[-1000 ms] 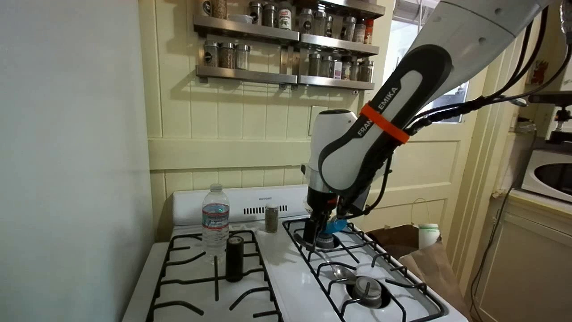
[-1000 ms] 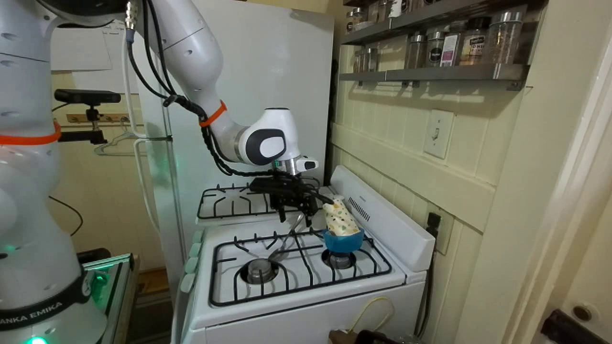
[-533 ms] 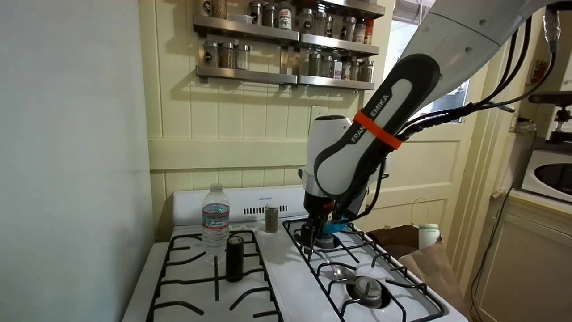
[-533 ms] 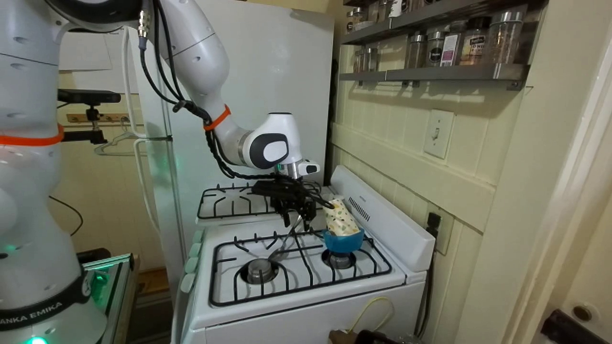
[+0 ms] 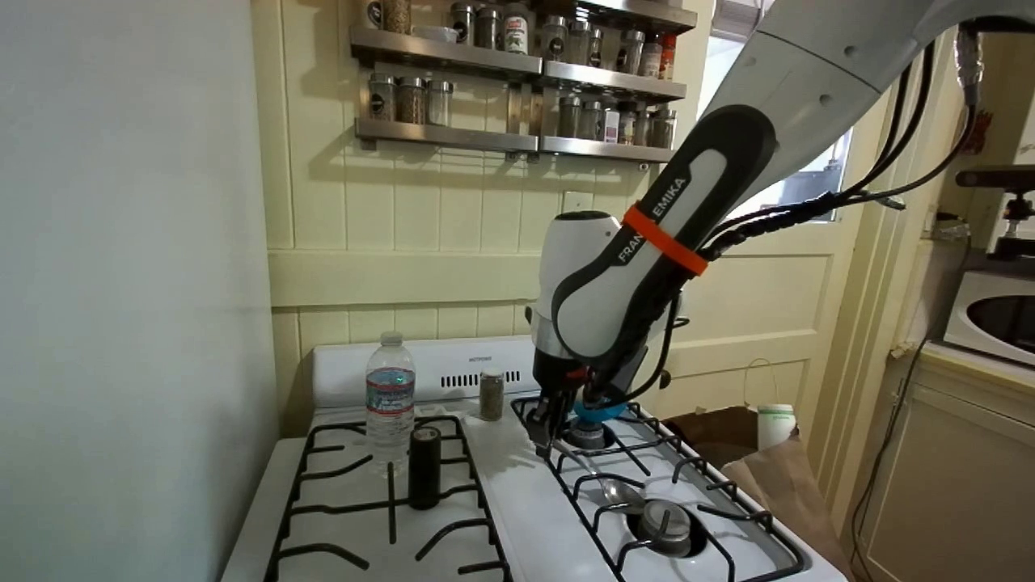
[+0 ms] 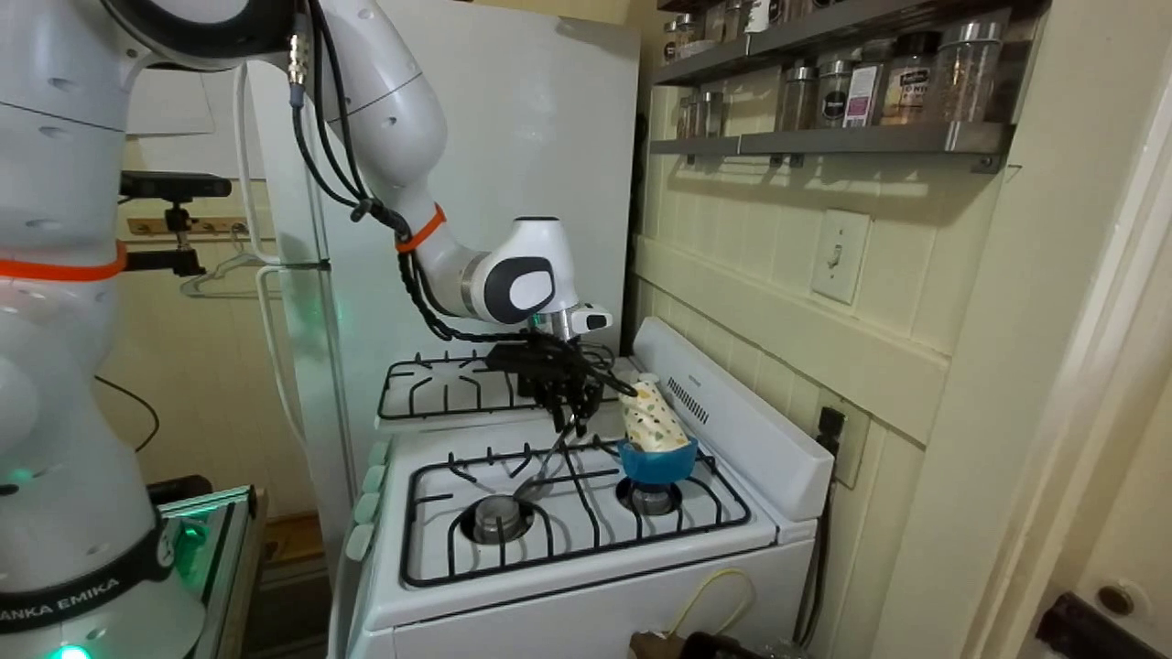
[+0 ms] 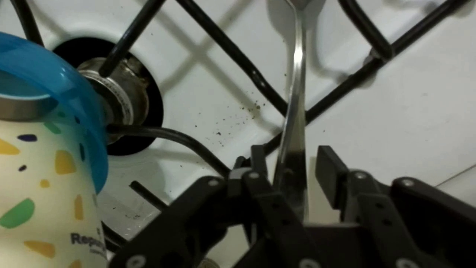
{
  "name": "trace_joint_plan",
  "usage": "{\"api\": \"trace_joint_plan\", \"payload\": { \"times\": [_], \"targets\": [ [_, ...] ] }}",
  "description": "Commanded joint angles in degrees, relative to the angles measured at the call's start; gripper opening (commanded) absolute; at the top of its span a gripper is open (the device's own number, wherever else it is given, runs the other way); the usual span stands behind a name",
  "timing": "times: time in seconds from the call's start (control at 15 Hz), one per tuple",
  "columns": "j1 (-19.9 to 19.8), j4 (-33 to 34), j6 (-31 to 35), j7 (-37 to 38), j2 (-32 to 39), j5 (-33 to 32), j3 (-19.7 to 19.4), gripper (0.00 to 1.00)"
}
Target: Move the spoon slightly backwards
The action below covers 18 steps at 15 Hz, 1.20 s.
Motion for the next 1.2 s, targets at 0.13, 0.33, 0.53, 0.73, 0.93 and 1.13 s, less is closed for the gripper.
{"api": "trace_joint_plan", "payload": {
  "times": [0.13,0.33,0.53,0.73,0.93,1.13],
  "targets": [
    [1.4,-0.17,0.98,2.49,-0.83,-1.25,-0.83,0.04],
    [2.13,-3.34,1.13,5.44,-6.38,-3.31,-1.94,0.0],
    [1.36,-4.81,0.27,5.26,-10.16,-2.7,-1.59,0.01],
    [0.17,-6.62,0.66,0.89,-13.48,0.39,-0.44,0.01],
    [0.11,-8.02,0.23,-7.06,-16.29,-0.19,0.12,0.01],
    [0.55,-9.05,-0.59,-15.89,-18.04,-0.69,0.41,0.01]
  ]
}}
